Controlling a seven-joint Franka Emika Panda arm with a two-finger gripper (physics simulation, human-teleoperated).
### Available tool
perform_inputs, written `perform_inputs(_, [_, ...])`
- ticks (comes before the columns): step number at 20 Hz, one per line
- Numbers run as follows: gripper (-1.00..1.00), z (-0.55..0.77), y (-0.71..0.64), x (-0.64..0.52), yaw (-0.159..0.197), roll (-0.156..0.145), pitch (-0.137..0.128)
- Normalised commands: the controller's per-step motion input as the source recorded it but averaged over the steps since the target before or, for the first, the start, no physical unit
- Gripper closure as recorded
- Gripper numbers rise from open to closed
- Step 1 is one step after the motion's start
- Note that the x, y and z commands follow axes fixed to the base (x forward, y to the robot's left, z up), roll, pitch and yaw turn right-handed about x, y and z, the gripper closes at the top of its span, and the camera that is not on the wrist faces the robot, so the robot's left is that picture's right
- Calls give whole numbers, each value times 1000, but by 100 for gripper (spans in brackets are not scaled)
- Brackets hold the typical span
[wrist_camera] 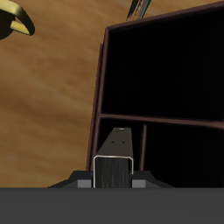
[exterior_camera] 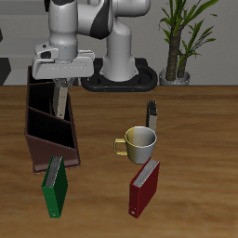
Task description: Place the left yellow book into the right desk caddy's front compartment
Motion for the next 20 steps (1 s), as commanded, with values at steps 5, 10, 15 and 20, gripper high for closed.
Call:
perform_inputs(5, [100, -151, -31, 60, -5, -4, 23])
perform_inputs(10, [100, -145, -1, 99, 2, -4, 21])
perform_inputs(15, [100, -146, 15, 68, -4, 10, 21])
perform_inputs(20, [100, -146, 2, 56, -11, 0, 15])
